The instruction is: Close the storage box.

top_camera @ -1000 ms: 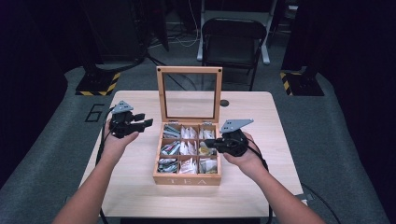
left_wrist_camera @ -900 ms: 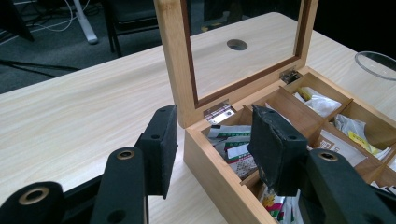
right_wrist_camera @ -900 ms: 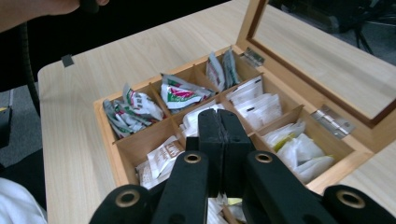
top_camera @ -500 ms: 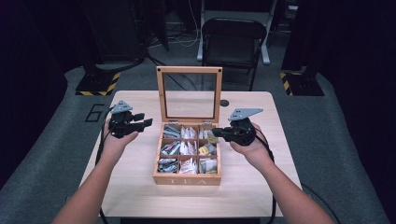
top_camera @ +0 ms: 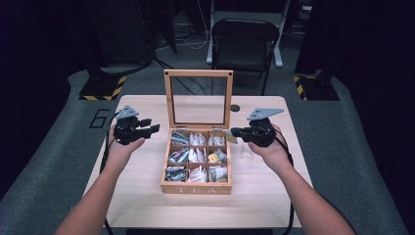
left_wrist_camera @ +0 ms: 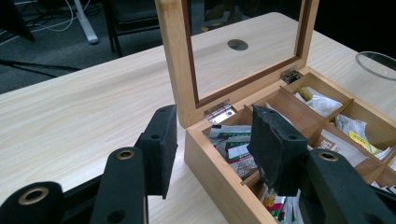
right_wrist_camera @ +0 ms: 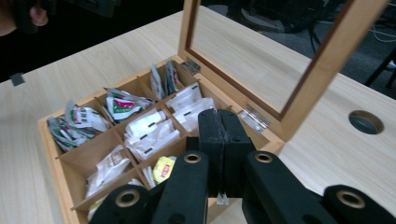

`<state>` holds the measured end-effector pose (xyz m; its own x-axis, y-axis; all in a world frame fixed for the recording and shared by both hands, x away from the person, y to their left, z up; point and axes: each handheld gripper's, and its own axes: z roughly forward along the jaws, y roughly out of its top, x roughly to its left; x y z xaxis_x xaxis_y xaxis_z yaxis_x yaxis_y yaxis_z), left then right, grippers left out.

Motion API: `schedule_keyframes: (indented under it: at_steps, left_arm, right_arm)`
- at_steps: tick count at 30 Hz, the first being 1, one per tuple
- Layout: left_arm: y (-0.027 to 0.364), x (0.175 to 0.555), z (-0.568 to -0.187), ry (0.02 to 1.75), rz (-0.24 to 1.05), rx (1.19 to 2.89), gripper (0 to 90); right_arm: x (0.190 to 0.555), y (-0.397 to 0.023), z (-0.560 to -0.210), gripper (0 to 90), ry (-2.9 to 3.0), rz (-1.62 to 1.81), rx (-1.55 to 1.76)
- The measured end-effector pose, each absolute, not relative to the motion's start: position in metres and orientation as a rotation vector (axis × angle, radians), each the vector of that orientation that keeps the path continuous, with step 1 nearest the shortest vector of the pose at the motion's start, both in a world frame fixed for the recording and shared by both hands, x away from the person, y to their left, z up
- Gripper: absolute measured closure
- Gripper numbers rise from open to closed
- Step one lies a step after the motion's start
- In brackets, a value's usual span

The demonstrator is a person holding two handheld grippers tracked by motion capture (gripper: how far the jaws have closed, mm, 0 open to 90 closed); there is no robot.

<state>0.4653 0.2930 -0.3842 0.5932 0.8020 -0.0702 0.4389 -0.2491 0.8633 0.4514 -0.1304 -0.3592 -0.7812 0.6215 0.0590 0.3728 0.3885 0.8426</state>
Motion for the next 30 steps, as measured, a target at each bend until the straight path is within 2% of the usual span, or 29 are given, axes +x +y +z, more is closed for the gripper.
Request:
schedule_keyframes:
  at_steps: [30]
  left_arm:
    - [0.294, 0.465, -0.384, 1.001, 0.486, 1.886, 51.3]
  right_arm:
    - [0.47, -0.175, -0.384, 89.4, 2.292, 1.24, 1.055]
